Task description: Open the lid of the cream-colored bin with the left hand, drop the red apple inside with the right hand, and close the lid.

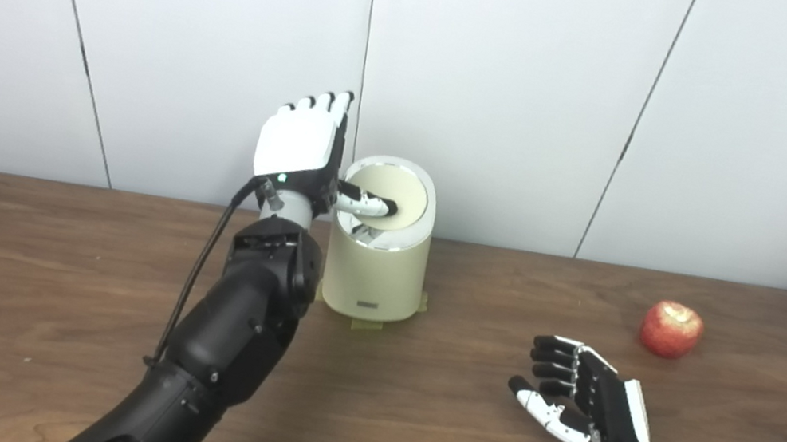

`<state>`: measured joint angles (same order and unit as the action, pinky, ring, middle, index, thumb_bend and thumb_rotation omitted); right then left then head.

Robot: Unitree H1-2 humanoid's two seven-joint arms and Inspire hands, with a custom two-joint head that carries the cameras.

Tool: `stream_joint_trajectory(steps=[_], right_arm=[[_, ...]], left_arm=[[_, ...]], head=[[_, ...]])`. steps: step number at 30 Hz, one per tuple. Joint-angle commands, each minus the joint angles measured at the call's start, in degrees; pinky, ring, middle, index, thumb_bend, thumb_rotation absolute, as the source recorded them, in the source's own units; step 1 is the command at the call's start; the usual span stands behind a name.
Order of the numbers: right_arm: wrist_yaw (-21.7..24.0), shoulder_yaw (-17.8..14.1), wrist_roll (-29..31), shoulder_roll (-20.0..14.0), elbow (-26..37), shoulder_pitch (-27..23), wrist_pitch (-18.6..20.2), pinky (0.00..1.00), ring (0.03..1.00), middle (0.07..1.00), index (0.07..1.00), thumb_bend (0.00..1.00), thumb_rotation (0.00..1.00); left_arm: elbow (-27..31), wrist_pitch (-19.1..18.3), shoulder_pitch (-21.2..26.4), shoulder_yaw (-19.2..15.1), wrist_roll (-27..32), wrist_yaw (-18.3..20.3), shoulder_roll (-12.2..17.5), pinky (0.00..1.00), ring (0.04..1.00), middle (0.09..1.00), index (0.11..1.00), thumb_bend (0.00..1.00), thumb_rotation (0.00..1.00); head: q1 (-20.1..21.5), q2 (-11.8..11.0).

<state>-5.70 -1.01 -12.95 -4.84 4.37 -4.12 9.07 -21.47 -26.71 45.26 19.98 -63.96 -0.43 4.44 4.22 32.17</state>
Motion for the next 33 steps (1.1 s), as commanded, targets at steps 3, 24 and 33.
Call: stream_joint_trajectory(steps=[3,24,33], right_arm=[[0.11,0.26,-0.47,-0.11,1.74,-1.3,-0.09,0.58,0.647,0.66,0.638,0.3,0.01],[0.65,0.6,-1.46,-0.39,3.13,-0.93,2.35,0.61,0.675,0.686,0.651,0.31,0.06],[0.77,0.83,-1.81,-0.62,3.61,-0.96,3.13,0.62,0.678,0.687,0.653,0.31,0.07]], left_arm=[[0.19,-0.18,2.27,1.31,-4.34,-0.96,1.2,1.0,1.0,1.0,1.0,1.0,0.16],[-5.48,0.23,1.3,2.08,-1.84,-2.99,2.64,1.0,1.0,1.0,1.0,1.0,0.21],[1.29,5.09,-0.53,-6.17,12.49,-13.22,-0.64,1.0,1.0,1.0,1.0,0.67,0.99]], head=[[-0.04,0.01],[0.3,0.26],[0.18,0.28]])
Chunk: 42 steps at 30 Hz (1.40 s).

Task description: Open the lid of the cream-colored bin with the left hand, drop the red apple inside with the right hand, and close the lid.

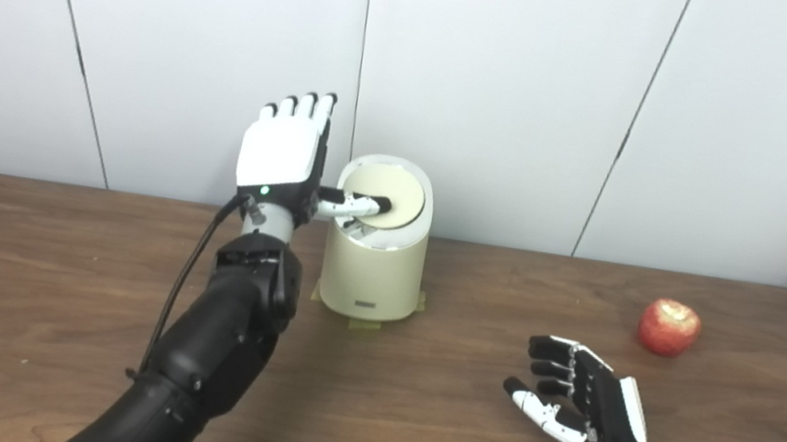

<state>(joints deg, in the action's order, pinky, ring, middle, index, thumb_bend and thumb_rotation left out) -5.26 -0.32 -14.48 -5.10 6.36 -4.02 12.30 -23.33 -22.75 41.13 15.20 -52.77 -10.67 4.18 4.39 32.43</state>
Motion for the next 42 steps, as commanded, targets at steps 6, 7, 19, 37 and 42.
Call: stream_joint_trajectory(steps=[6,7,19,37,42], right_arm=[[0.25,0.07,-0.24,-0.3,1.37,-1.11,-0.19,0.61,0.671,0.685,0.648,0.31,0.07],[0.26,0.11,-0.27,-0.34,1.3,-1.13,-0.27,0.61,0.67,0.685,0.646,0.31,0.07],[-0.31,0.47,-0.94,-0.52,0.64,-1.1,-1.98,0.6,0.668,0.677,0.644,0.31,0.08],[8.01,3.18,-12.48,-16.17,11.0,-10.59,-5.64,0.53,0.686,0.768,0.78,0.88,0.5],[20.07,5.72,-20.83,-26.82,14.89,-17.92,-0.12,0.65,0.803,0.86,0.846,0.98,0.5]], left_arm=[[8.63,3.91,2.33,-6.58,9.09,-7.24,-3.07,1.0,1.0,1.0,1.0,0.58,1.0],[9.47,4.71,2.07,-7.42,10.79,-7.49,-3.41,1.0,1.0,1.0,1.0,0.58,1.0],[23.7,10.01,-5.21,-17.59,36.32,-0.38,-5.98,0.73,0.812,0.826,0.812,0.3,0.64],[31.87,18.38,-27.06,-21.9,56.91,12.71,1.99,0.73,0.81,0.826,0.8,0.51,0.69],[33.52,19.58,-32.6,-21.67,58.19,14.32,2.49,0.73,0.811,0.817,0.779,0.47,0.69]], head=[[0.03,-0.13],[0.16,-0.18],[0.42,-0.69],[-0.69,-1.98],[-0.64,-1.98]])
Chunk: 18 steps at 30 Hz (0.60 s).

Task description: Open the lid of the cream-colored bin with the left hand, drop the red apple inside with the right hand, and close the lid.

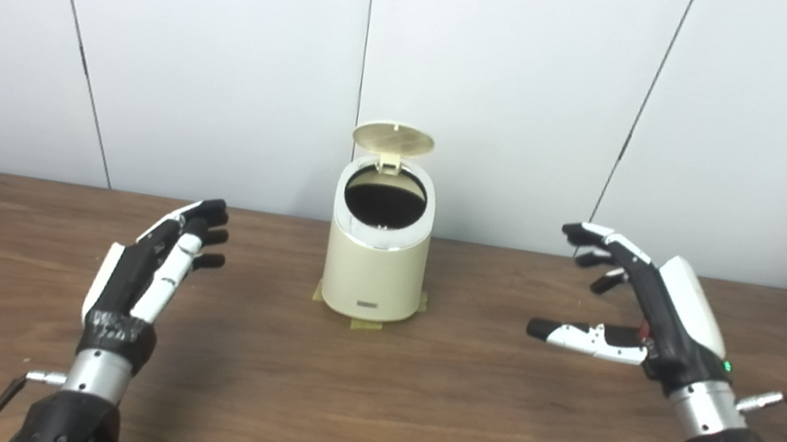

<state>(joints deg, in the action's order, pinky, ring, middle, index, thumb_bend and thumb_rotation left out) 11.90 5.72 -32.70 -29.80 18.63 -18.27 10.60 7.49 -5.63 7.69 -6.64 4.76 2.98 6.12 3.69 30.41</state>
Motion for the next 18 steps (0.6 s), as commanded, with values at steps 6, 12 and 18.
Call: stream_joint_trajectory(steps=[6,12,18], right_arm=[[14.57,1.88,-8.97,-7.27,-1.71,-12.62,12.22,0.69,0.886,0.915,0.849,1.0,0.37],[20.45,6.65,-15.14,-10.87,-12.07,-19.23,13.34,0.66,0.897,0.935,0.834,1.0,0.25],[19.7,9.96,-15.6,-11.71,-26.67,-23.73,9.19,0.66,0.892,0.91,0.814,1.0,0.23]], left_arm=[[3.27,4.97,-3.86,0.83,0.69,1.33,0.35,0.73,0.814,0.821,0.776,0.46,0.66],[1.68,8.81,-5.87,0.4,0.39,0.94,-0.32,0.72,0.802,0.809,0.781,0.42,0.6],[1.83,9.91,-5.59,0.11,0.35,0.38,-0.62,0.71,0.792,0.798,0.769,0.43,0.62]], head=[[-0.61,-0.31],[-0.66,-0.36],[-0.95,-0.54]])
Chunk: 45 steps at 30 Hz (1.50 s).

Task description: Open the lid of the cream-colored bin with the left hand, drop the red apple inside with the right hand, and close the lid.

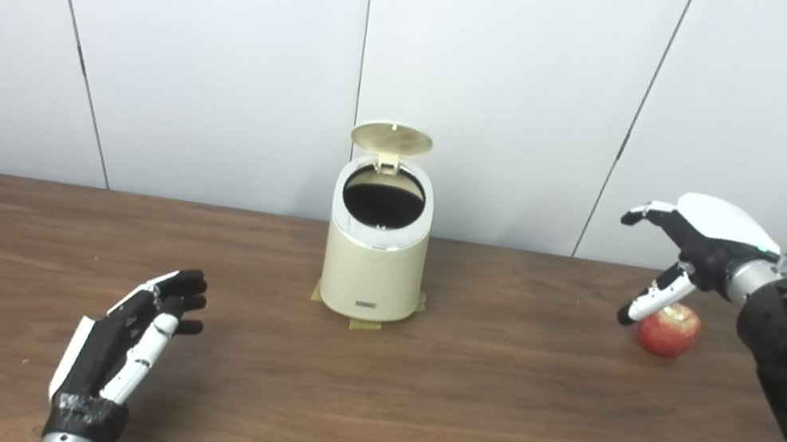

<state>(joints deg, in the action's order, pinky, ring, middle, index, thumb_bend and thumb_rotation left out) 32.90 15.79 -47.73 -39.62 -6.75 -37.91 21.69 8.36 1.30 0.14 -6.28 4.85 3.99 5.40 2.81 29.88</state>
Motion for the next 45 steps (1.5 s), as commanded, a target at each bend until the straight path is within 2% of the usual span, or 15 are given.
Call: stream_joint_trajectory(steps=[1,4,7,11,15,21,25,28,32,35,41,42,43,44,45], right_arm=[[-1.99,0.25,-0.26,-1.66,-4.34,-4.82,-2.93,0.68,0.902,0.915,0.807,1.0,0.22],[-3.21,1.55,-0.45,-1.13,-10.64,-6.4,-4.67,0.69,0.902,0.924,0.791,1.0,0.2],[-4.06,2.69,-0.83,-0.77,-14.18,-7.19,-5.47,0.68,0.887,0.923,0.789,1.0,0.19],[-5.76,4.49,-1.2,-0.6,-18.5,-7.74,-7.67,0.65,0.858,0.9,0.799,0.97,0.18],[-7.44,5.33,-0.5,-0.32,-22.35,-8.11,-9.8,0.67,0.836,0.883,0.799,0.95,0.2],[-8.05,5.03,0.17,1.07,-24.63,-7.9,-8.05,0.74,0.886,0.92,0.812,0.91,0.18],[-11.27,4.72,0.97,1.58,-27.04,-7.6,-9.89,0.74,0.881,0.914,0.816,0.92,0.17],[-12.16,5.07,1.43,1.89,-28.42,-7.89,-10.25,0.79,0.867,0.896,0.818,0.91,0.17],[-13.31,5.86,1.47,1.85,-29.7,-8.13,-11.83,0.7,0.808,0.855,0.795,0.91,0.16],[-13.39,7.07,0.46,1.71,-30.32,-8.24,-11.74,0.65,0.764,0.831,0.783,0.91,0.17],[-14.64,8.87,-0.08,1.62,-32.68,-8.82,-13.03,0.64,0.776,0.824,0.774,0.88,0.14],[-14.33,9.96,-1.54,1.61,-32.61,-9.07,-11.95,0.63,0.762,0.811,0.771,0.87,0.12],[-14.13,10.82,-2.52,1.57,-32.53,-9.26,-11.07,0.51,0.637,0.72,0.756,0.85,0.11],[-15.1,11.69,-4.02,2.2,-33.92,-9.72,-8.84,0.45,0.572,0.674,0.748,0.84,0.11],[-16.23,12.65,-5.43,2.76,-35.44,-10.23,-7.02,0.32,0.431,0.561,0.595,0.66,0.04]], left_arm=[[0.99,3.36,2.13,-0.33,0.34,-0.55,0.19,0.71,0.791,0.799,0.768,0.42,0.62],[1.13,3.56,2.34,-0.59,0.93,-0.46,0.12,0.7,0.791,0.8,0.765,0.42,0.63],[0.99,4.2,2.33,-0.75,0.55,-1.17,-0.55,0.69,0.783,0.792,0.757,0.42,0.63],[-0.87,6.93,2.27,-1.55,-1.53,-4.17,-2.06,0.71,0.783,0.774,0.736,0.33,0.71],[-2.15,7.92,1.96,-1.79,-1.9,-5.1,-2.3,0.72,0.794,0.785,0.746,0.32,0.77],[-2.08,8.13,1.61,-1.75,-2.58,-5.61,-2.54,0.71,0.795,0.792,0.755,0.31,0.73],[-2.06,8.56,1.35,-1.37,-3.02,-5.92,-2.42,0.7,0.79,0.79,0.754,0.31,0.71],[-1.73,8.3,1.1,-1.1,-2.96,-5.79,-2.39,0.71,0.795,0.794,0.758,0.32,0.69],[-1.14,7.57,0.88,-1.1,-2.73,-6.03,-2.67,0.7,0.79,0.791,0.754,0.33,0.67],[-0.98,8.41,0.65,-1.01,-3.48,-6.43,-2.82,0.7,0.787,0.787,0.752,0.33,0.65],[-0.84,9.35,0.34,-0.75,-3.99,-6.43,-2.69,0.7,0.794,0.794,0.753,0.33,0.64],[-0.69,9.1,0.28,-0.81,-3.99,-6.58,-2.81,0.7,0.794,0.794,0.753,0.32,0.64],[-0.58,8.9,0.24,-0.86,-3.95,-6.69,-2.9,0.71,0.796,0.793,0.751,0.32,0.64],[-0.6,8.92,0.23,-0.94,-3.78,-6.79,-3.01,0.71,0.797,0.793,0.75,0.32,0.64],[-0.64,8.99,0.24,-0.99,-3.69,-6.87,-3.1,0.71,0.794,0.792,0.75,0.33,0.64]], head=[[-0.19,-0.07],[-0.29,-0.08],[-0.46,-0.15],[-0.65,-0.16],[-0.81,0.05],[-1.03,0.36],[-1.38,0.53],[-1.53,0.62],[-1.53,0.76],[-1.84,0.95],[-2.03,1.44],[-2.03,1.47],[-2.03,1.47],[-2.07,1.5],[-2.11,1.52]])
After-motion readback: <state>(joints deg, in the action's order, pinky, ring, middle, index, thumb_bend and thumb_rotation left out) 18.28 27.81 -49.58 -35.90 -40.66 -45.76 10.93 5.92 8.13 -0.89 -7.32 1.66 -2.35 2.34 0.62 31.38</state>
